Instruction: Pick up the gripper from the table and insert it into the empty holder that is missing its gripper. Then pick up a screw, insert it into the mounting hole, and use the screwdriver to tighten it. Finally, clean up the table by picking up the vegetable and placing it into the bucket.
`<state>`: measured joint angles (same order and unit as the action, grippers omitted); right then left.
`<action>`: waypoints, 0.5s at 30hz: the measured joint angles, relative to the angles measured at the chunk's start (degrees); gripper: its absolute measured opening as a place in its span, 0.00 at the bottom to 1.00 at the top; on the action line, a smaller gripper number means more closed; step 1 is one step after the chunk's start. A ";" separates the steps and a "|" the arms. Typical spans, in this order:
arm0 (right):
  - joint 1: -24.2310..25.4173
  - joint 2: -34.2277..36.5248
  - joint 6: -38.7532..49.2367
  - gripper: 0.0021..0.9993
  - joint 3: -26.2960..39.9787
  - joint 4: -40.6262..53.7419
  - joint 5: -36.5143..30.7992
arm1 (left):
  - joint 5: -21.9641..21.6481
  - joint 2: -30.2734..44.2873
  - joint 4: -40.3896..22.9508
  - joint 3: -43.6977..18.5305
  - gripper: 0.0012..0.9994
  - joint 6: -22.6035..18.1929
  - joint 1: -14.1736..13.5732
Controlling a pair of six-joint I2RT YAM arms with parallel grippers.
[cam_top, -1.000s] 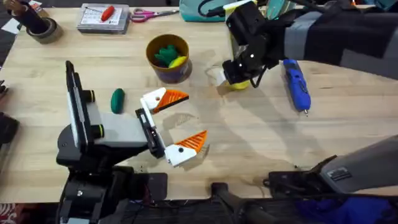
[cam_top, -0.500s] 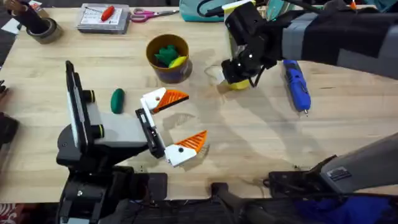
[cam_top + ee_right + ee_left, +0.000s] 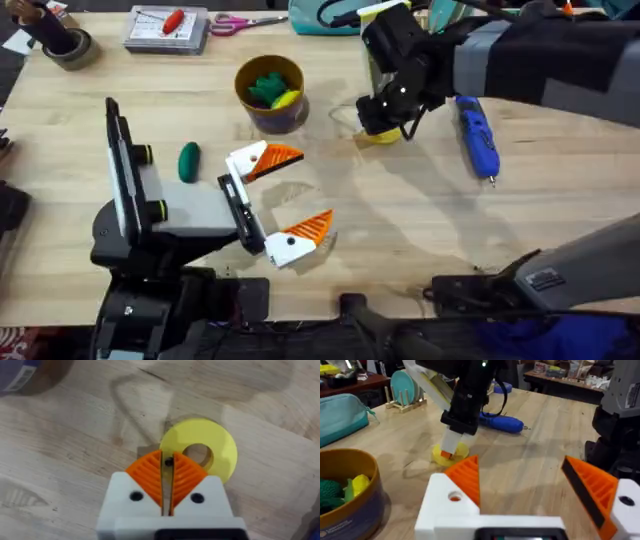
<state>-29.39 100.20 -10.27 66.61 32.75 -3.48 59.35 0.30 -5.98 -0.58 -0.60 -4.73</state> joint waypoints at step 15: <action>0.04 -0.06 0.01 0.00 0.68 0.52 -0.14 | 0.00 0.00 0.00 0.00 0.99 0.00 0.00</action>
<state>-29.34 100.14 -10.26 67.29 33.28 -3.62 59.35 0.30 -5.98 -0.58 -0.60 -4.73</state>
